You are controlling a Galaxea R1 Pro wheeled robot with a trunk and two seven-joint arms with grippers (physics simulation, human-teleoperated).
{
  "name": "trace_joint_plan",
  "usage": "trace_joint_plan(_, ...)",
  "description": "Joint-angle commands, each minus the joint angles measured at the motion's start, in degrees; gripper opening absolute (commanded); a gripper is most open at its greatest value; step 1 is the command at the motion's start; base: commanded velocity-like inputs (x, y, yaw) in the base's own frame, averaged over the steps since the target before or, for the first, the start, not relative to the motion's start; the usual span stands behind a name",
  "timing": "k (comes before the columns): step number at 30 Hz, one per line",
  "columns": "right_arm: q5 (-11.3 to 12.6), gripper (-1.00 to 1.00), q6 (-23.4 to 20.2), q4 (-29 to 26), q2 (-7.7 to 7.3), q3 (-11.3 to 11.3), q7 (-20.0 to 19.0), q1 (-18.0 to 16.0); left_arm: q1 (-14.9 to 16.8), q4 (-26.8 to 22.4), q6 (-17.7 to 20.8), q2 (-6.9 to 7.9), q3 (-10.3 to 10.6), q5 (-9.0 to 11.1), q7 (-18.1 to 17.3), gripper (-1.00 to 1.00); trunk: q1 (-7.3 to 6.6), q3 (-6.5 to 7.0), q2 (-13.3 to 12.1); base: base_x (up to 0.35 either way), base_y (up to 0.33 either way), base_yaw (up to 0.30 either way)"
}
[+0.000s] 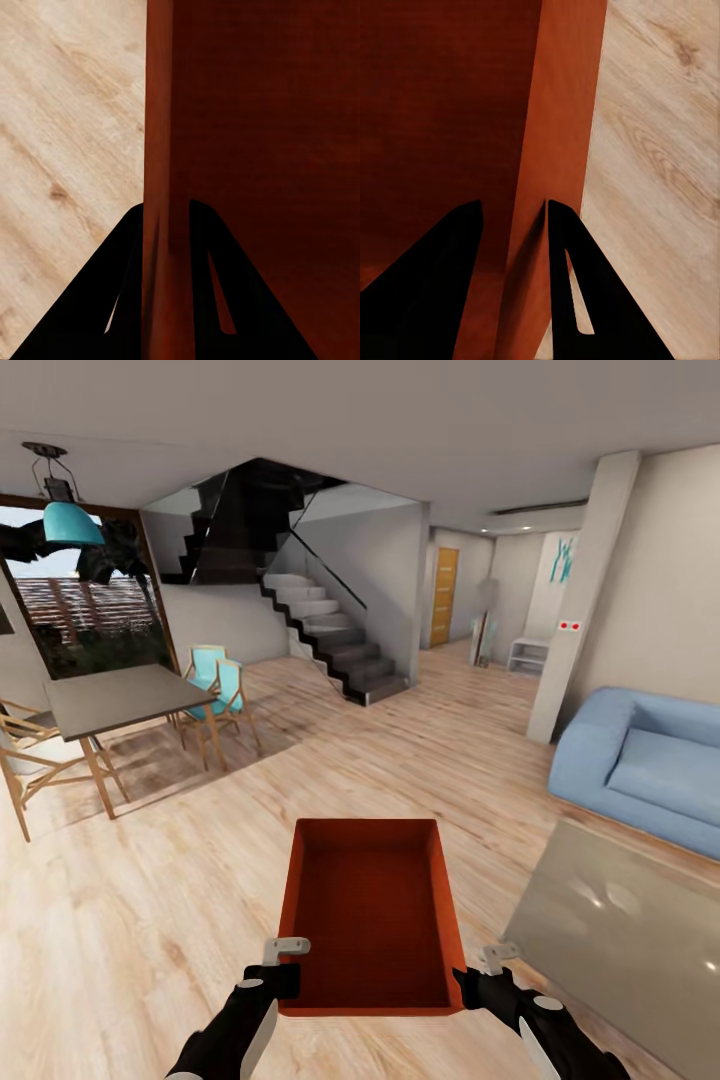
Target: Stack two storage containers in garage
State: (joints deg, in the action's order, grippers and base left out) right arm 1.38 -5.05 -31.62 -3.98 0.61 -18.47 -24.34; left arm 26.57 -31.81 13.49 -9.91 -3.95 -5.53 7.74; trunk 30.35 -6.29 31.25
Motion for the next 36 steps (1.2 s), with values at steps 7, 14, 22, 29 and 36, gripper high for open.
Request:
trace_joint_plan(7, 0.11, -1.0, -0.3, -0.11, -0.07, -0.04, -0.08, -0.01, 0.06, -0.27, 0.4, -0.08, -2.9, -1.44, 0.17, -1.0, 0.05, -0.08, 0.1, 0.271, 0.218, 0.0)
trace_joint_plan(14, 0.03, -1.0, -0.22, -0.11, -0.07, -0.08, -0.08, -0.01, 0.06, -0.27, 0.4, -0.08, -2.9, -1.43, 0.17, -1.0, 0.05, -0.07, 0.1, 0.145, 0.11, 0.0)
trace_joint_plan(22, 0.1, -1.0, -0.22, -0.11, -0.07, -0.09, -0.08, -0.01, 0.06, -0.27, 0.4, -0.08, -2.9, -1.49, 0.14, -1.0, 0.05, -0.07, 0.1, 0.116, 0.002, 0.0)
trace_joint_plan(29, 0.03, -1.0, -0.22, -0.11, -0.07, -0.09, -0.08, -0.01, 0.06, -0.27, 0.4, -0.08, -2.9, -1.5, 0.35, -1.0, 0.05, -0.07, 0.1, 0.318, 0.0, 0.0)
trace_joint_plan(36, 0.02, -1.0, -0.19, -0.11, -0.07, -0.09, -0.08, -0.01, 0.06, -0.27, 0.4, -0.08, -2.98, -1.5, 0.35, -1.0, 0.05, -0.07, 0.1, 0.328, 0.0, 0.0)
